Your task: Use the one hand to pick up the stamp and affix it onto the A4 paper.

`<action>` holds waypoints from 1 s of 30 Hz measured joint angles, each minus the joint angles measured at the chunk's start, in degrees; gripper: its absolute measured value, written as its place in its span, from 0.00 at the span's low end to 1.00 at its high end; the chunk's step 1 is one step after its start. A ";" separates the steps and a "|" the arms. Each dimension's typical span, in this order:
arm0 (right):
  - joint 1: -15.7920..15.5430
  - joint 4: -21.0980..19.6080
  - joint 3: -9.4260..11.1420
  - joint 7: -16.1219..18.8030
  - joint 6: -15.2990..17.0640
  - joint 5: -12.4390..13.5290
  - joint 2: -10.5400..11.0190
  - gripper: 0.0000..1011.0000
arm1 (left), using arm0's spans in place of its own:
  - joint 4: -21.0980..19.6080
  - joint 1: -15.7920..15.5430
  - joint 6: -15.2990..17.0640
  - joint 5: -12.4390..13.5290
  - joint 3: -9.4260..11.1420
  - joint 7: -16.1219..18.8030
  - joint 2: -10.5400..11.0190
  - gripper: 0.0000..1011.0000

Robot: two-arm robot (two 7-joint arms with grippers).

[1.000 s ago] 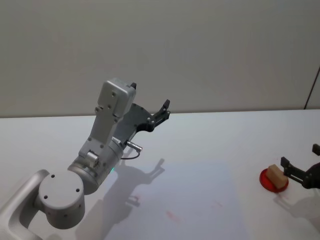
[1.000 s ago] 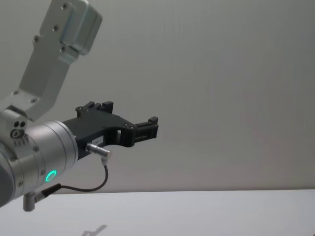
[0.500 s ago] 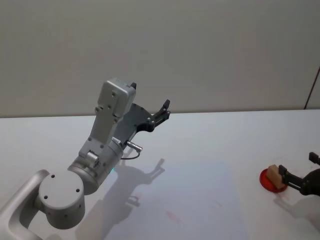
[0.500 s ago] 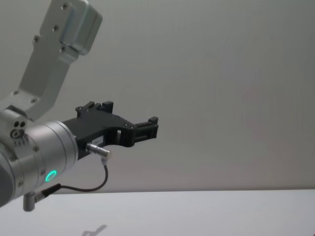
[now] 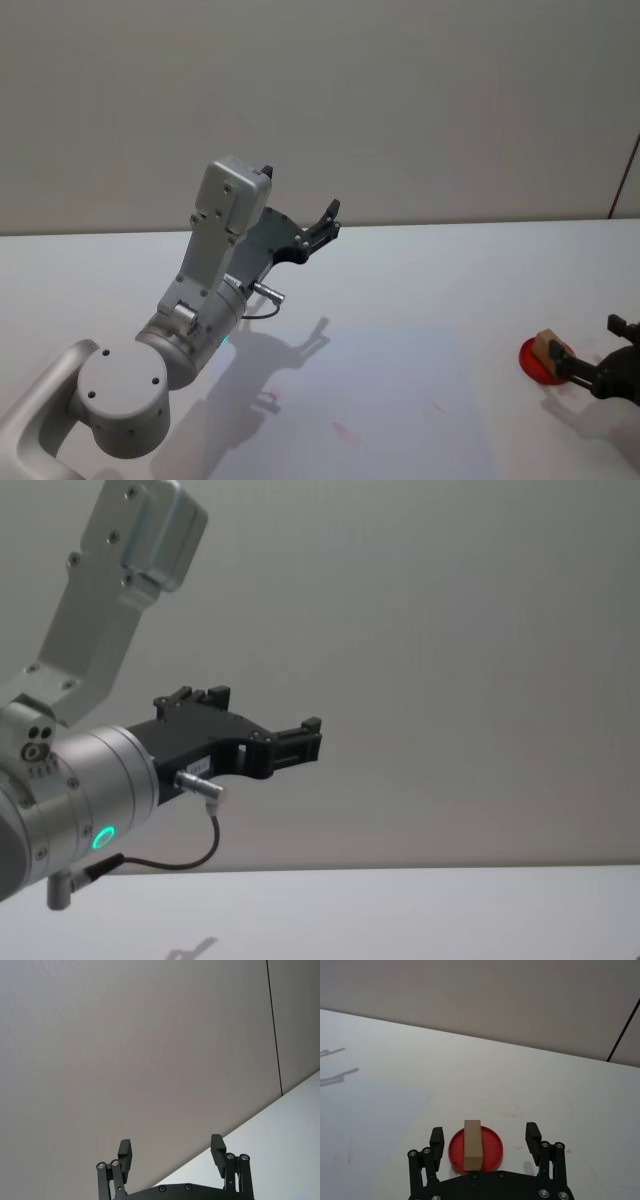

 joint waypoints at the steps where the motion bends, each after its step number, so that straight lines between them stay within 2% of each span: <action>1: 0.05 0.07 -0.03 0.02 0.02 0.01 -0.06 0.99 | 0.00 0.00 0.00 0.00 0.00 0.00 0.00 0.99; 30: 2.13 3.51 -1.89 0.09 -0.17 -1.46 -2.88 0.99 | 0.00 0.00 0.00 0.00 0.00 0.00 0.00 0.99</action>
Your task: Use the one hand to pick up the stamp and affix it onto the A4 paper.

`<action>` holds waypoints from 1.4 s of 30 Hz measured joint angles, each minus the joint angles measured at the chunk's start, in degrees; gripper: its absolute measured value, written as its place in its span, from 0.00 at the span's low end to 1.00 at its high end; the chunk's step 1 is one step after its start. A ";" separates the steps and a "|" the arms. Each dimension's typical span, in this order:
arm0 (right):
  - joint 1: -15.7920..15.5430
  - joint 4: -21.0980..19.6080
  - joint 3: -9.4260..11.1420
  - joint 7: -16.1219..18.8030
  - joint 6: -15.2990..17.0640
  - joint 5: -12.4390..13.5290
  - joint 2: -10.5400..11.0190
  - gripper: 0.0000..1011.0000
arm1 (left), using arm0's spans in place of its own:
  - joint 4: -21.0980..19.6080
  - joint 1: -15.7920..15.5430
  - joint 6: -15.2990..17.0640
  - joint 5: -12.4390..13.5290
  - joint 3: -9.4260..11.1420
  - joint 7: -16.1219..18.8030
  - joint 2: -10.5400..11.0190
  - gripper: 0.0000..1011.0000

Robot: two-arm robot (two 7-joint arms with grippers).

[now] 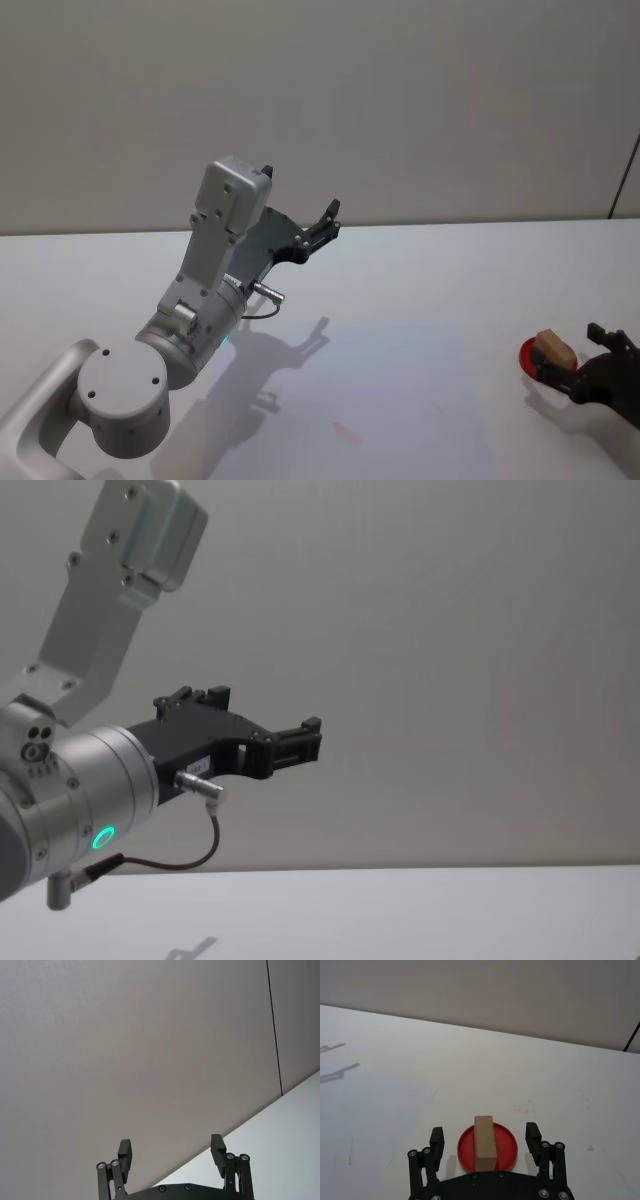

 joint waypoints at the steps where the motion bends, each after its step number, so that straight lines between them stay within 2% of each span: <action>1: 0.00 0.00 0.00 0.00 0.00 0.00 0.00 0.99 | 0.00 0.00 0.00 0.00 0.00 0.00 0.00 0.99; 34: 2.63 4.66 -1.68 0.89 -1.73 -3.31 -2.47 0.99 | 0.00 0.00 0.00 0.00 0.00 0.00 0.00 0.99; 39: 3.04 5.37 -1.86 0.95 -2.02 -3.84 -2.74 0.89 | 0.00 0.00 0.00 0.00 0.00 0.00 0.00 0.99; 42: 3.25 5.70 -1.92 0.95 -2.11 -4.08 -2.86 0.78 | 0.00 0.00 0.00 0.00 0.00 0.00 0.00 0.99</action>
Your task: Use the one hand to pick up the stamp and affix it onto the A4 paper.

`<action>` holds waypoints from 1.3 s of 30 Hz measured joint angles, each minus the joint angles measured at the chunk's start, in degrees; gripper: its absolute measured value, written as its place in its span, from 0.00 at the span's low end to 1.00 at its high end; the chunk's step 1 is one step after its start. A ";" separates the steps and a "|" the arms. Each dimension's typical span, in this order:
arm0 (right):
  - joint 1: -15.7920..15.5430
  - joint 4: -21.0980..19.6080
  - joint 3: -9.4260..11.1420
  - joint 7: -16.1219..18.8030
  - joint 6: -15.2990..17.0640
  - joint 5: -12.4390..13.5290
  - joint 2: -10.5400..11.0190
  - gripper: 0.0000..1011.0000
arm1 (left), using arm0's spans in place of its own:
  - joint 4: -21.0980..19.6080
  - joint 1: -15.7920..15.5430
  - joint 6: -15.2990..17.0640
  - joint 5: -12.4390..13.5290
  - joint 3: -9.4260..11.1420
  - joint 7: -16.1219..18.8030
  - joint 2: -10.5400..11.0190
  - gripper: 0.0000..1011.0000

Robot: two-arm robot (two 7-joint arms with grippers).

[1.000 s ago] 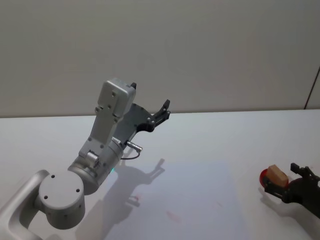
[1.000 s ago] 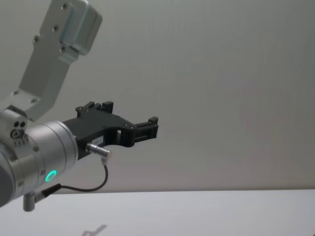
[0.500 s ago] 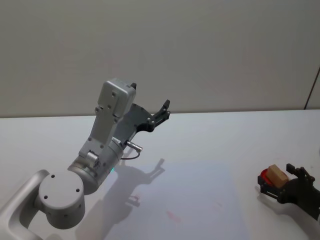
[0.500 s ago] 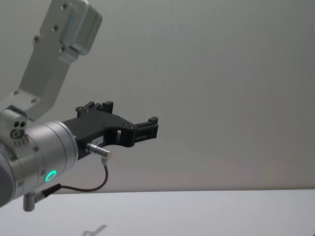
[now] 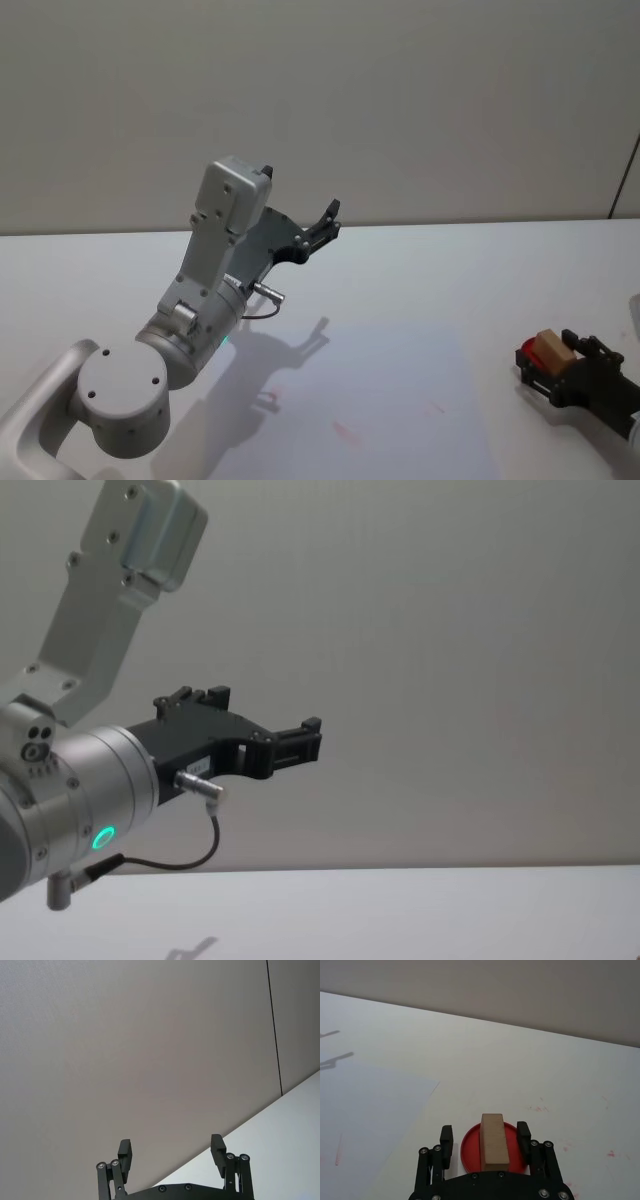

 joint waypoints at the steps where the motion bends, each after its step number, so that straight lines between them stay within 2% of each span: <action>1: 0.04 0.07 -0.01 0.00 -0.03 -0.06 -0.03 0.77 | 0.00 0.00 0.00 0.00 0.00 0.00 0.00 0.99; 3: 0.17 0.29 -0.05 0.00 -0.10 -0.22 -0.11 0.72 | 0.00 0.00 0.00 0.00 0.00 0.00 0.00 0.99; 6: 0.29 0.49 -0.10 0.00 -0.17 -0.37 -0.18 0.59 | 0.00 0.00 0.00 0.00 0.00 0.00 0.00 0.99; 14: 0.51 0.85 -0.17 0.00 -0.30 -0.64 -0.33 0.38 | 0.00 0.00 0.00 0.00 0.00 0.00 0.00 0.99; 17: 0.55 0.92 -0.19 -0.01 -0.31 -0.70 -0.35 0.24 | 0.00 0.00 0.00 0.00 0.00 0.00 0.00 0.99; 20: 0.59 0.99 -0.20 -0.02 -0.33 -0.75 -0.37 0.22 | 0.00 0.00 0.00 0.00 0.00 0.00 0.00 0.99; 39: 0.63 1.14 -0.22 -0.04 -0.48 -0.81 -0.43 0.22 | 0.00 0.00 0.00 0.00 0.00 0.00 0.00 0.99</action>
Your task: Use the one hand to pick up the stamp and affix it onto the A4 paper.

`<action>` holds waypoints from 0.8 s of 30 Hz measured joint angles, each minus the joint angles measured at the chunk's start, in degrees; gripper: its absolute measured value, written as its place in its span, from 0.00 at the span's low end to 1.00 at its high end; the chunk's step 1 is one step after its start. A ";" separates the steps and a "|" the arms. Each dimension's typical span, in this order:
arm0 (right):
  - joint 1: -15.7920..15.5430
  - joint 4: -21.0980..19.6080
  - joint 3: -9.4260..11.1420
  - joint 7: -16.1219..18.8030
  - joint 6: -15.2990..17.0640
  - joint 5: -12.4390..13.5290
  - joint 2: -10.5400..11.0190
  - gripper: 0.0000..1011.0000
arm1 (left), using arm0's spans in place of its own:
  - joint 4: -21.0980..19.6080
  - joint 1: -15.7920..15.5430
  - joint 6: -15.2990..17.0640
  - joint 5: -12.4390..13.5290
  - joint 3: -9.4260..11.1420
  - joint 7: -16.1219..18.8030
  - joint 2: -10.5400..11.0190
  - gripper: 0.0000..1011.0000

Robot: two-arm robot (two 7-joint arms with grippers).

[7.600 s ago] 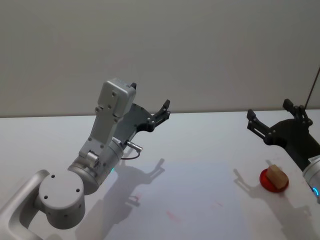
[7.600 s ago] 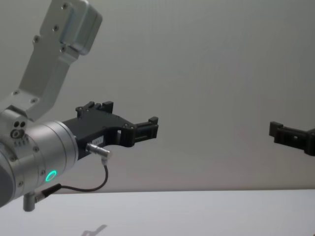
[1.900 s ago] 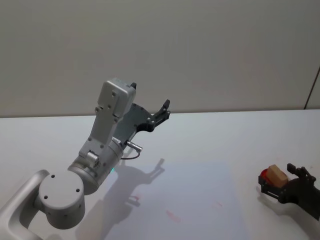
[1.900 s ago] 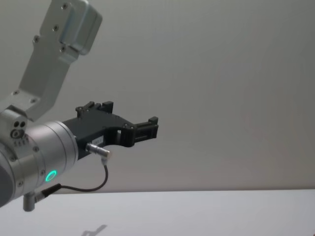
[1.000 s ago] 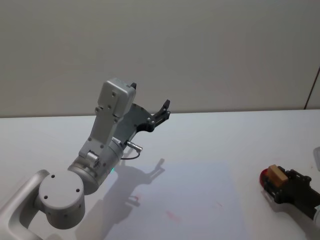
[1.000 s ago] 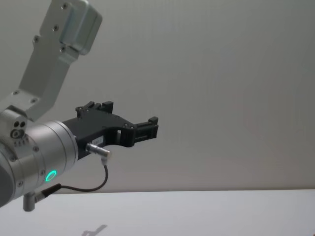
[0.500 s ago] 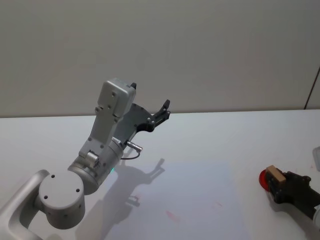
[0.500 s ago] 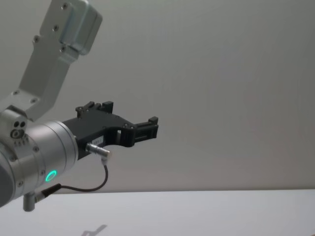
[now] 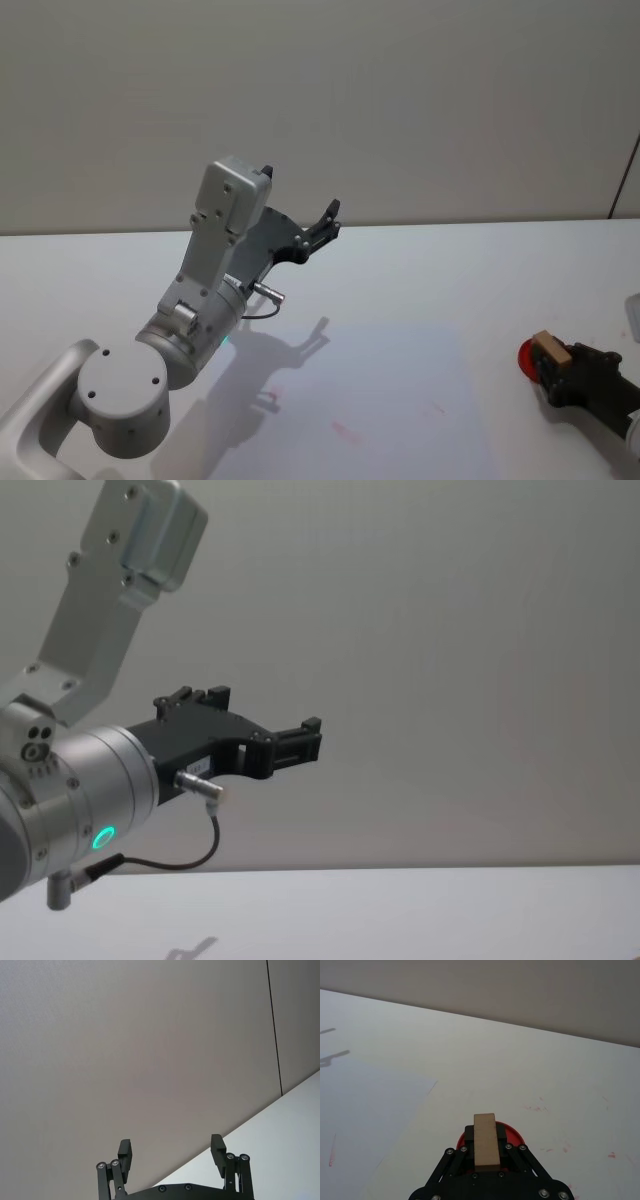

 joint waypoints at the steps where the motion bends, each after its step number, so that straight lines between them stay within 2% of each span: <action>1: 0.00 0.00 0.00 0.00 0.00 0.00 0.00 0.22 | 0.00 0.00 0.00 0.00 0.00 0.00 0.00 0.99; 24: 0.11 0.79 0.09 0.03 0.28 -1.01 0.08 0.22 | 0.00 0.00 0.00 0.00 0.00 0.00 0.00 0.99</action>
